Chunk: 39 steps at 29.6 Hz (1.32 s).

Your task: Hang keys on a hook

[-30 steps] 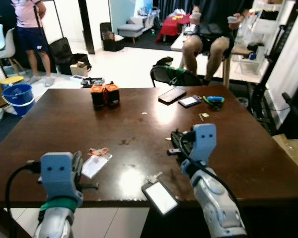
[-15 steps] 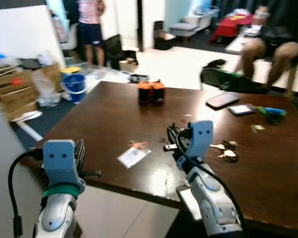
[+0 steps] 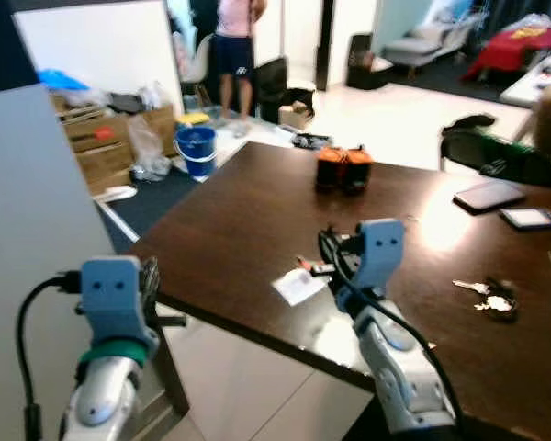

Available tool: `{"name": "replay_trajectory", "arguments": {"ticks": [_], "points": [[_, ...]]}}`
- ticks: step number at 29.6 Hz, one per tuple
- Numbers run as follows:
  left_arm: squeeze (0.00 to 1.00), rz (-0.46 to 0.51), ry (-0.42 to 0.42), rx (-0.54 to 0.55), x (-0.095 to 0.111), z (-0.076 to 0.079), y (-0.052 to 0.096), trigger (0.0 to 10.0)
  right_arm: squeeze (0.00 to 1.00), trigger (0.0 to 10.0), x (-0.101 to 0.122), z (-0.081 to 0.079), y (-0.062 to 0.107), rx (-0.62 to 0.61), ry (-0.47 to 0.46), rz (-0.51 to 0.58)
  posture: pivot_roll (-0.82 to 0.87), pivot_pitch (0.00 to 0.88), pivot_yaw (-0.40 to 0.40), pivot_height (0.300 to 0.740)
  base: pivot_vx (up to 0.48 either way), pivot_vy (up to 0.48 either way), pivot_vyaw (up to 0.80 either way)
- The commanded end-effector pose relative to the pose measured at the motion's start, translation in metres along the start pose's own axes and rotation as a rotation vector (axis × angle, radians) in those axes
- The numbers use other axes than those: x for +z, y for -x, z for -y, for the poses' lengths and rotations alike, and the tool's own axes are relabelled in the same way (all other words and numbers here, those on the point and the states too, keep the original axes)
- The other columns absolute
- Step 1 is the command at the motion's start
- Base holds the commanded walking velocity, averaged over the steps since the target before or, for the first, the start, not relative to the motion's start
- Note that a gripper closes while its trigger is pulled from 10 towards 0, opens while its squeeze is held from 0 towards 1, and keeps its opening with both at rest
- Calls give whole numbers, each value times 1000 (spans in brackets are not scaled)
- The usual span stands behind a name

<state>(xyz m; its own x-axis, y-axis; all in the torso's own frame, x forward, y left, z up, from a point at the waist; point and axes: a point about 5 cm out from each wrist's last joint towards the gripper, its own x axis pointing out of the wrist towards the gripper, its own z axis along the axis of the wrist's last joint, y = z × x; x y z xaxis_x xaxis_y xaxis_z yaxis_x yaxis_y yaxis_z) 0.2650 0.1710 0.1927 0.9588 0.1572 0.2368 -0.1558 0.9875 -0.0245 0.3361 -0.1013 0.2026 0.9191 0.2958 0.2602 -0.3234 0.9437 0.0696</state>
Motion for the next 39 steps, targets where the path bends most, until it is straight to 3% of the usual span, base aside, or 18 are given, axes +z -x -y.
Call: {"name": "replay_trajectory", "arguments": {"ticks": [1, 10, 13, 22, 32, 39], "points": [[0, -24, -4, -2, -4, 0, 4, 10000, 0, 10000, -3, 0, 1, 2, 7, -9, -167, 19, 102, 740, 0, 0, 800], [0, -49, -10, 9, -8, -1, 8, 10000, 0, 10000, -5, -8, 0, 28, 4, -13, -162, 14, 99, 740, 0, 0, 800], [0, -99, -30, 33, -17, -4, 7, 10000, 0, 10000, -7, -10, -3, 27, 17, -27, -157, 19, 132, 740, 0, 0, 800], [0, -168, -74, 43, -29, -6, 3, 10000, 0, 10000, -32, 9, 4, -58, 74, -170, -142, 20, 134, 740, 0, 0, 800], [0, -226, -118, 48, -41, -5, 10, 10000, 0, 10000, -41, 20, 14, -106, 87, -209, -150, 33, 135, 740, 0, 0, 800], [0, -222, -135, 48, -42, -9, 17, 10000, 0, 10000, -32, 15, 13, -62, 96, -156, -160, 34, 129, 740, 0, 0, 800]]}}
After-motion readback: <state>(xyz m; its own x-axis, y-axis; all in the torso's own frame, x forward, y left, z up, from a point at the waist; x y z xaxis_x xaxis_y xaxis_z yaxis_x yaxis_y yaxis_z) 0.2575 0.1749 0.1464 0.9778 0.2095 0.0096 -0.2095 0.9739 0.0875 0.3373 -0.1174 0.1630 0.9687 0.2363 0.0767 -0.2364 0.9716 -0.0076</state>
